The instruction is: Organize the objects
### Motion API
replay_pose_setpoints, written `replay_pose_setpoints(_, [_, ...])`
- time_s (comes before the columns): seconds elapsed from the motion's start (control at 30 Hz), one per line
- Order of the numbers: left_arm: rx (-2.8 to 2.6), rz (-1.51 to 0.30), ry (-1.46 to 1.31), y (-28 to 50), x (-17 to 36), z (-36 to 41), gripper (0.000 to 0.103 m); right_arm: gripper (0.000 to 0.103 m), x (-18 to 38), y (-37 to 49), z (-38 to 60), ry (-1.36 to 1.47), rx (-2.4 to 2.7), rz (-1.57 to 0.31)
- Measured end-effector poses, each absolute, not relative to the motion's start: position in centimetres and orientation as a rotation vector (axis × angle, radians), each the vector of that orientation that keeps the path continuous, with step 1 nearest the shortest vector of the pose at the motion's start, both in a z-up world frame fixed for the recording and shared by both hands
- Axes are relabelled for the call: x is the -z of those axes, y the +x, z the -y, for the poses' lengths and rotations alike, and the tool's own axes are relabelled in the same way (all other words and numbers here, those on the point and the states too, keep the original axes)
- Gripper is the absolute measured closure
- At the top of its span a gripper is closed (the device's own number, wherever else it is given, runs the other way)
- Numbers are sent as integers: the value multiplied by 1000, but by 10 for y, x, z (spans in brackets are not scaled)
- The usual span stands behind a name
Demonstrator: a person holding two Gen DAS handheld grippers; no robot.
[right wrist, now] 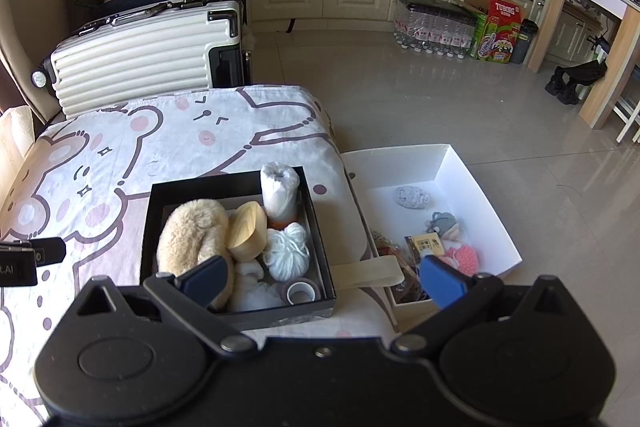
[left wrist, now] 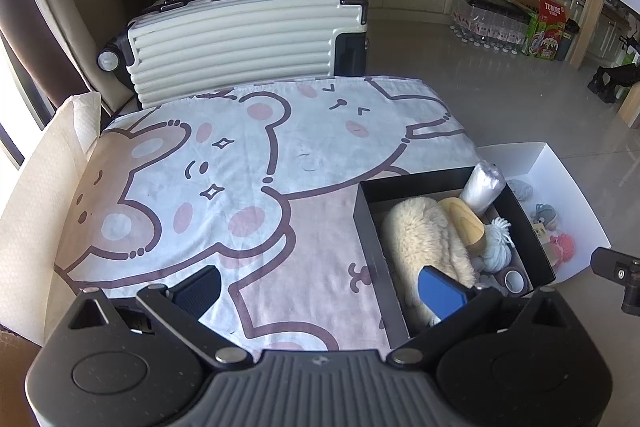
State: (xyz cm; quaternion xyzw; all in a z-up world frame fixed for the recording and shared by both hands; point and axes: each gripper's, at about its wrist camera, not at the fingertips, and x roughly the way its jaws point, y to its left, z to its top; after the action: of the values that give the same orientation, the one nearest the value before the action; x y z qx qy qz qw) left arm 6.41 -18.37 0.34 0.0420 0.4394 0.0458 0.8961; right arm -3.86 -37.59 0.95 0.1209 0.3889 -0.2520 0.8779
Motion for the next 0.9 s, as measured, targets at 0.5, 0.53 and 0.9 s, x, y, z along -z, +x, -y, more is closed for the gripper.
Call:
replay_pose_setpoints(0.5, [-95,-913,81,65,-5,184,0,0,-8,-41,377,249,524,-815])
replay_pose_setpoints(0.53, [-94,-913,81,65,-5,183,0,0,-8,-41,377,248,525,-815])
replay_pose_setpoints(0.9, [-89,-915,80,65,-5,184,0,0,-8,-41,378,249,526,-817])
